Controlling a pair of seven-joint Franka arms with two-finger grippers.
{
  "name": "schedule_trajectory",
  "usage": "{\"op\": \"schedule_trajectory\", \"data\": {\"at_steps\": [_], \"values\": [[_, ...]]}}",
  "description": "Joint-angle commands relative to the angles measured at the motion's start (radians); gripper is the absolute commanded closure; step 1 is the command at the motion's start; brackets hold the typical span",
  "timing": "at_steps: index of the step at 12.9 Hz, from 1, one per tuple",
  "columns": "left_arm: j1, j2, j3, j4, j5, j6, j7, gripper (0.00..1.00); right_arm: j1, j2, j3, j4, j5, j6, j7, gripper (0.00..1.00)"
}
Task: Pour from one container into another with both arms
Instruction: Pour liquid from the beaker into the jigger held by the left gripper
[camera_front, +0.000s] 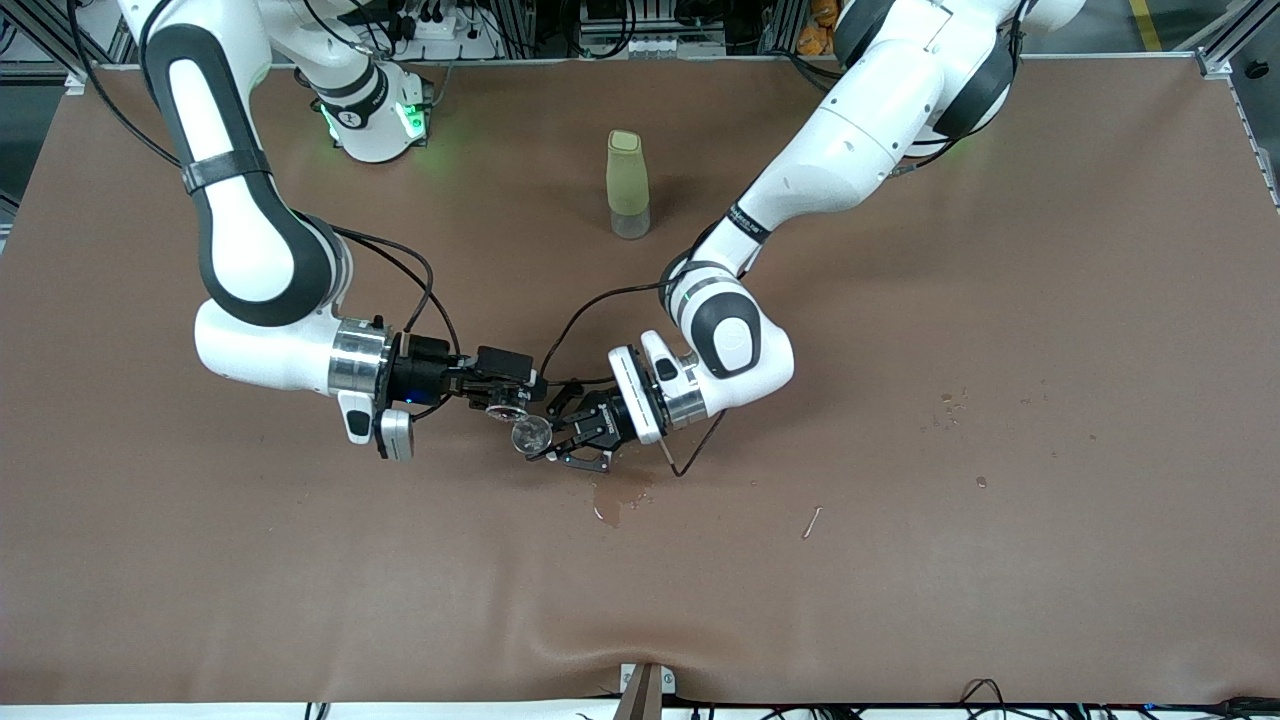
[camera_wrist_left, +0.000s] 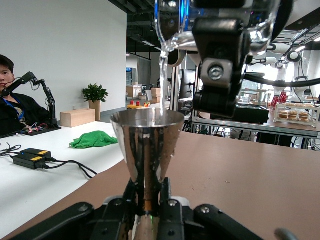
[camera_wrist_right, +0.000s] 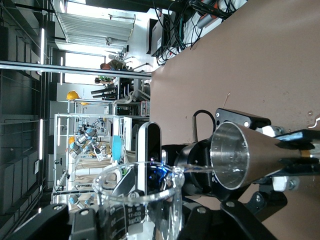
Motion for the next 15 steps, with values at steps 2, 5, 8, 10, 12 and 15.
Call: {"op": "schedule_trajectory", "data": {"at_steps": [2,5,8,10,12,15], "values": [[-0.002,-0.001,-0.001,0.008,-0.030,-0.007,-0.012,1.00,-0.004,0.000,-0.002,0.002,0.046,-0.004,0.017,1.00],[-0.002,-0.001,-0.001,0.008,-0.030,-0.007,-0.013,1.00,-0.004,0.009,-0.002,0.010,0.053,-0.006,0.027,1.00],[-0.002,-0.001,-0.001,0.008,-0.030,-0.007,-0.013,1.00,-0.004,0.009,-0.002,0.013,0.058,-0.006,0.063,1.00],[0.000,-0.003,-0.001,0.008,-0.025,-0.007,-0.010,1.00,-0.005,0.009,-0.002,0.012,0.058,-0.006,0.089,1.00],[0.000,-0.003,-0.001,0.008,-0.031,-0.007,-0.016,1.00,-0.004,0.009,-0.002,0.012,0.058,-0.006,0.112,1.00],[0.000,-0.003,-0.001,0.008,-0.034,-0.007,-0.016,1.00,-0.004,0.009,-0.002,0.012,0.058,-0.015,0.138,1.00]]}}
